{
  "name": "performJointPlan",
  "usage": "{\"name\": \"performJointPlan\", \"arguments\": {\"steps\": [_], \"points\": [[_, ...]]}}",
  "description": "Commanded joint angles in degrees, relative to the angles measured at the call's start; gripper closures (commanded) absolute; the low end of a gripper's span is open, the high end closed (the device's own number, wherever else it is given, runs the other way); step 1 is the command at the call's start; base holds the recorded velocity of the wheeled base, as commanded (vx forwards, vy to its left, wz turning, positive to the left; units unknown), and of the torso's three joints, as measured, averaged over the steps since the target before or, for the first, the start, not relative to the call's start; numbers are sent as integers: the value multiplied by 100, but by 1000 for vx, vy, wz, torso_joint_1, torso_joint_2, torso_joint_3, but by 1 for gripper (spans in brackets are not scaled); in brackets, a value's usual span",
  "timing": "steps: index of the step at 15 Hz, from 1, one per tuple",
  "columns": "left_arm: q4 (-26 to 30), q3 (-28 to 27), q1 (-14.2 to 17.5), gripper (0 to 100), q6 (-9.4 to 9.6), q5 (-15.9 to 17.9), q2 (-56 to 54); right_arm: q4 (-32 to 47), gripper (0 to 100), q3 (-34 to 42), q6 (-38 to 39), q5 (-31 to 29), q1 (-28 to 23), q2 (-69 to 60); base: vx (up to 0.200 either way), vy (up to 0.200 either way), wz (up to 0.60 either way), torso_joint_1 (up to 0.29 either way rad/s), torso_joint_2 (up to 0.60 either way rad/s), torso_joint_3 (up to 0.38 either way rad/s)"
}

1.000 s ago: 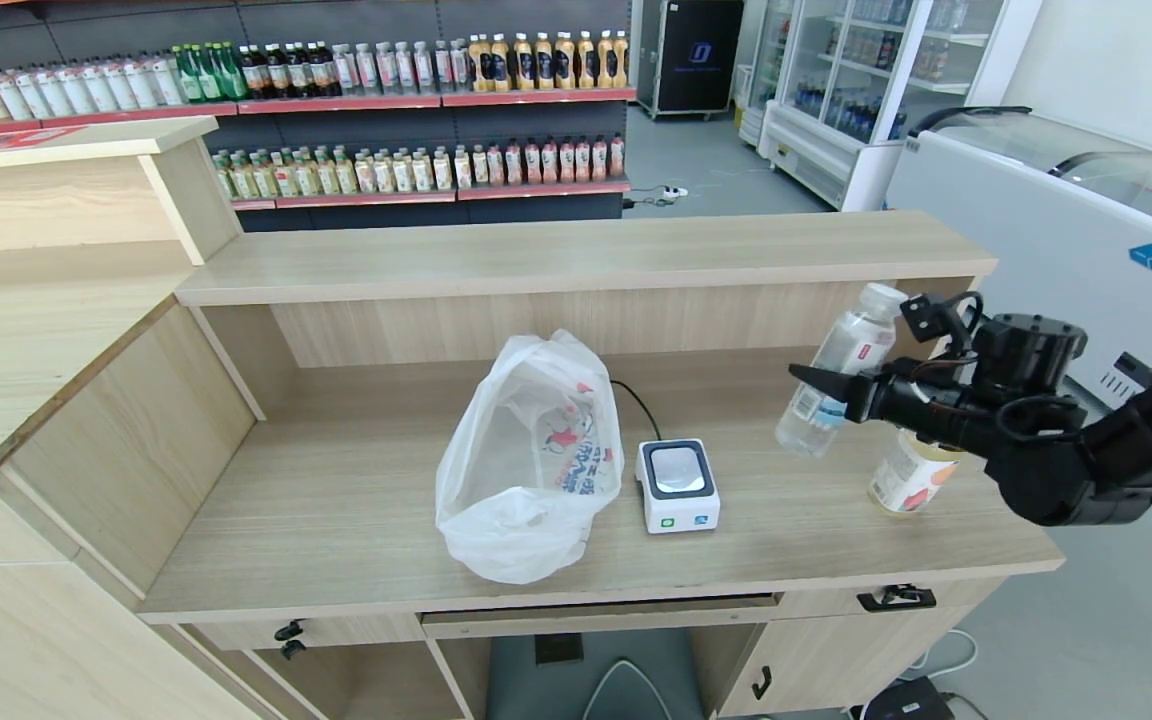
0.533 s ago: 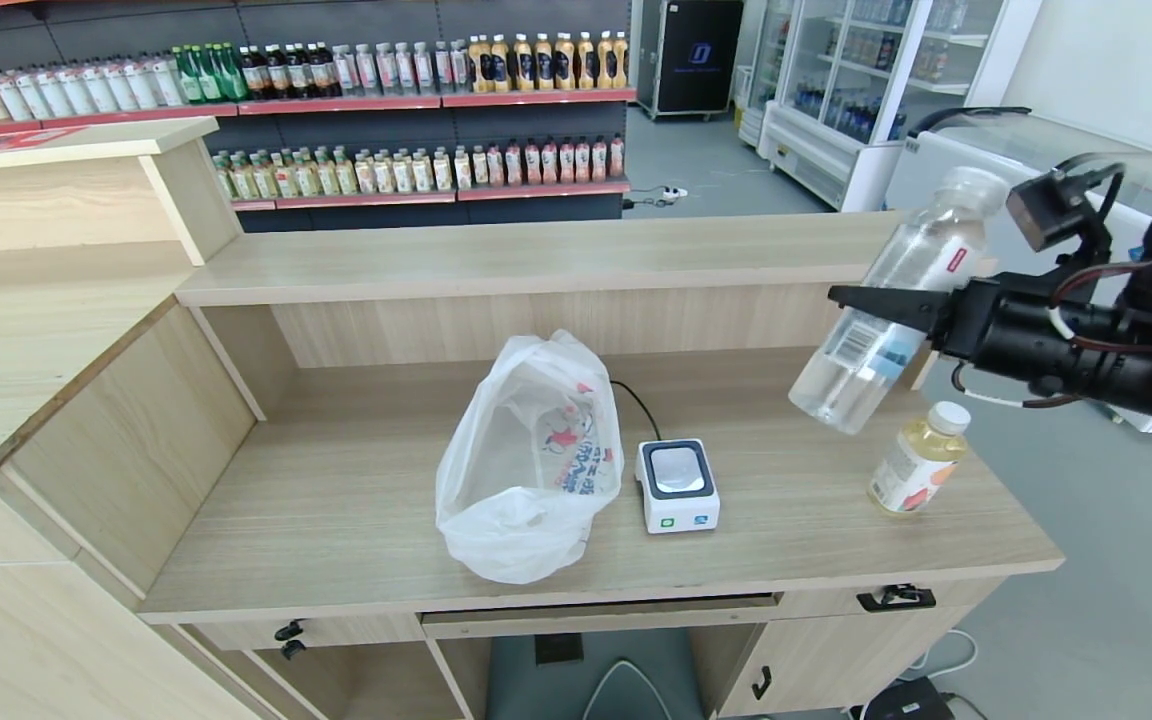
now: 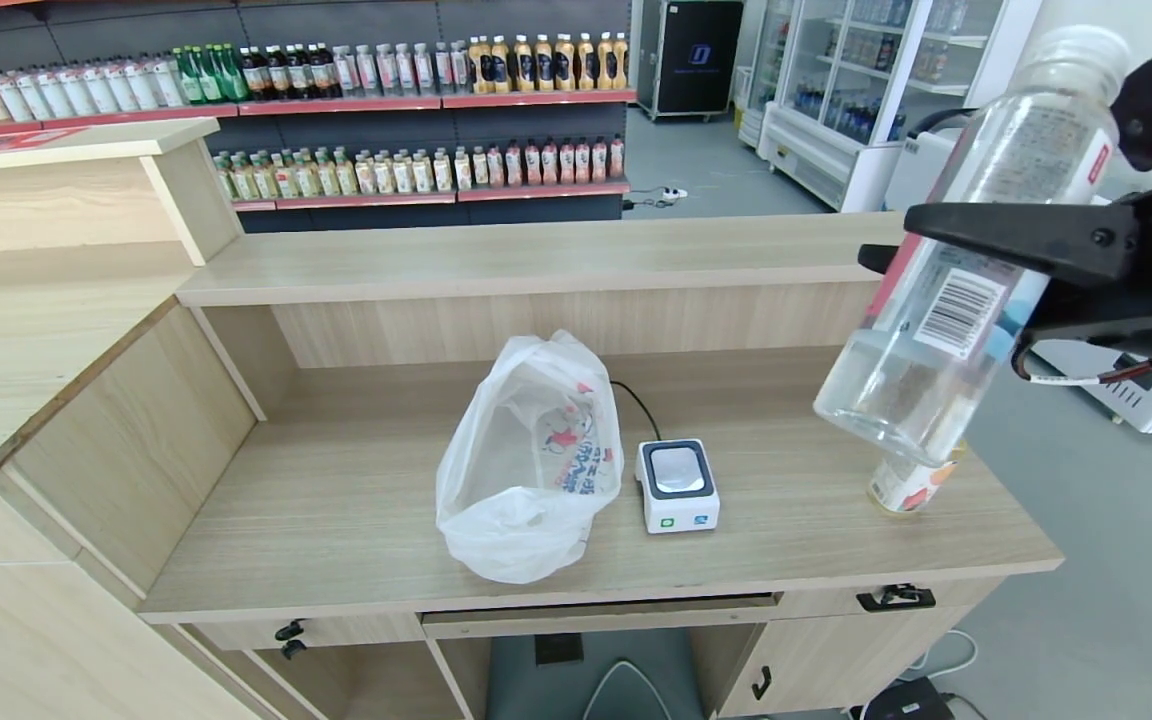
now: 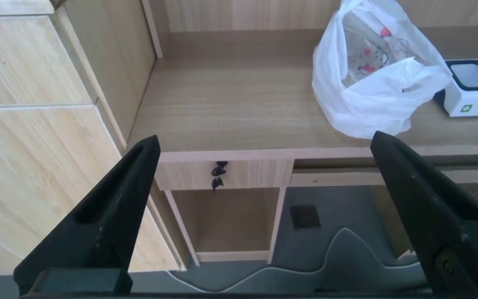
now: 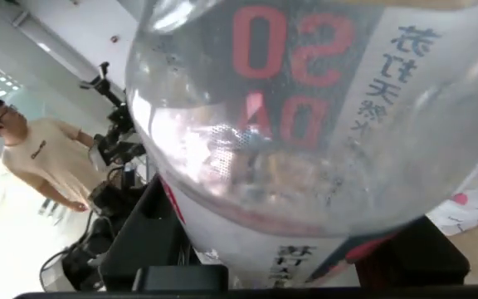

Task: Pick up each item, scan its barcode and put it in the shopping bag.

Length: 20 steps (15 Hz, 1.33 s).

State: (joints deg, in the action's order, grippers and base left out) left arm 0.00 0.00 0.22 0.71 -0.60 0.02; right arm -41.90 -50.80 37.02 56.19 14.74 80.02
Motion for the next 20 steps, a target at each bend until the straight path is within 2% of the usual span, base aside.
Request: {"name": "performJointPlan", "arguments": {"steps": [1,3,5,8,11,18,20], "points": [[0,0,4,0,0,-2,-2,85,100,-9,33,42,170,-250,0,0,0,0,0,0],[0,0,4,0,0,-2,-2,165,100,-18,51,68,284,-285,0,0,0,0,0,0],[0,0,4,0,0,-2,-2,173,100,-9,464,358,486,-435,0,0,0,0,0,0],[0,0,4,0,0,-2,-2,94,100,-79,446,806,741,-355,0,0,0,0,0,0],[0,0,4,0,0,-2,-2,-416,100,0,429,1500,759,-232,0,0,0,0,0,0],[0,0,4,0,0,-2,-2,-618,100,114,420,1588,767,-162,0,0,0,0,0,0],[0,0,4,0,0,-2,-2,-609,100,290,279,1571,926,-180,0,0,0,0,0,0]]}}
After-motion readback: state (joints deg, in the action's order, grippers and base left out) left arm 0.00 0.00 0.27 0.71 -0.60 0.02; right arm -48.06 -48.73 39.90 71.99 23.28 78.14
